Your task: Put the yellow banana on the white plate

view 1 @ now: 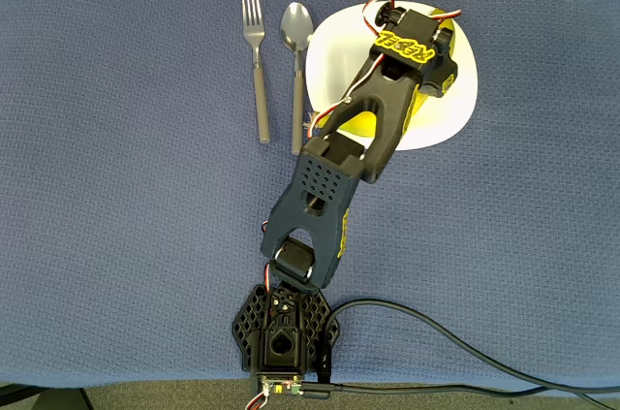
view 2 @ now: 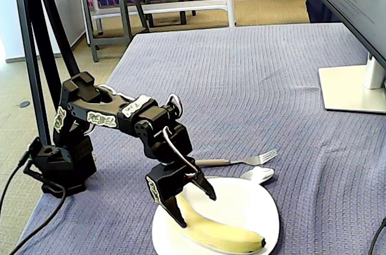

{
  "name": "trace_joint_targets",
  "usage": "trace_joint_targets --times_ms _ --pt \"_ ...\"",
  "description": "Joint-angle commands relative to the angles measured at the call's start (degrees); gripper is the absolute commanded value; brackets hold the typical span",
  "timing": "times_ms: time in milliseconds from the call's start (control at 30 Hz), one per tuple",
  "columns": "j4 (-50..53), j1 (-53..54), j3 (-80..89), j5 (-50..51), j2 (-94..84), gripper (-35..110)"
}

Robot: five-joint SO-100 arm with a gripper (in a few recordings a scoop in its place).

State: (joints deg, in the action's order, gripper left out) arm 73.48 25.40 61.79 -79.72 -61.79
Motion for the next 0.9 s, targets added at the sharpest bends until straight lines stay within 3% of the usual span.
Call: trace_joint_targets --times_ms 0,867 --pt "2.64 0.35 -1.32 1.41 -3.08 33" --pt "17.40 2.20 -2.55 1.32 -11.51 32"
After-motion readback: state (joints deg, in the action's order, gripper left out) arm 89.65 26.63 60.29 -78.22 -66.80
